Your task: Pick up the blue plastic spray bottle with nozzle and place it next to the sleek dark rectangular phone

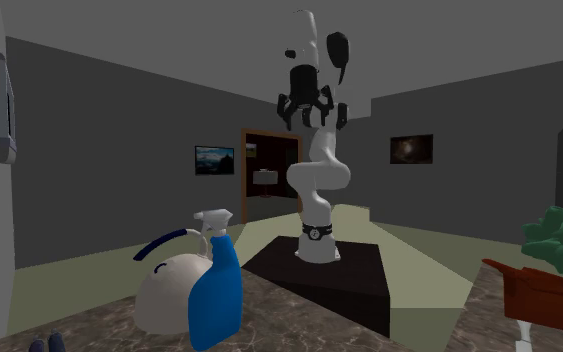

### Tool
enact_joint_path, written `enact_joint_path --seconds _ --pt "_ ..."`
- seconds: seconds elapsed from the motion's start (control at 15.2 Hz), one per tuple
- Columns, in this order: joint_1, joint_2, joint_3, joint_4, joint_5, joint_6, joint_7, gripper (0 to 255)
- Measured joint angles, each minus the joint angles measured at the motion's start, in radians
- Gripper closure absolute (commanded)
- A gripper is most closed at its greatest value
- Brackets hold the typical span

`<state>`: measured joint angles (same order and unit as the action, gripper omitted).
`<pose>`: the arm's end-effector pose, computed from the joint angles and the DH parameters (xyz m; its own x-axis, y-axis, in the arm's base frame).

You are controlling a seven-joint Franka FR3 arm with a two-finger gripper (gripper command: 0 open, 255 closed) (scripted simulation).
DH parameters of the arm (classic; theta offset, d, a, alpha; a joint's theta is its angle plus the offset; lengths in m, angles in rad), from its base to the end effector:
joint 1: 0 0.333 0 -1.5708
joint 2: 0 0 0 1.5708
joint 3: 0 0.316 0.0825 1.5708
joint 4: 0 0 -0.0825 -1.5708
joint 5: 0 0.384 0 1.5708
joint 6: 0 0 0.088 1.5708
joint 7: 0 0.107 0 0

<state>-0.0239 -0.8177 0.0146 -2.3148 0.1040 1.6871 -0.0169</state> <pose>0.3095 0.0089 0.6318 0.9818 -0.0069 0.1898 0.0104 -0.9959 -0.0897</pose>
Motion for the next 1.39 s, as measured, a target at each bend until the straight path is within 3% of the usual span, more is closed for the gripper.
enact_joint_path --seconds 0.26,0.59,1.39 --pt "-0.012 0.073 0.007 0.014 -0.01 0.04 0.015 0" --pt "-0.04 0.269 0.02 0.083 -0.037 0.122 0.051 0" --pt "-0.096 0.749 0.028 0.354 -0.129 0.219 0.164 0"
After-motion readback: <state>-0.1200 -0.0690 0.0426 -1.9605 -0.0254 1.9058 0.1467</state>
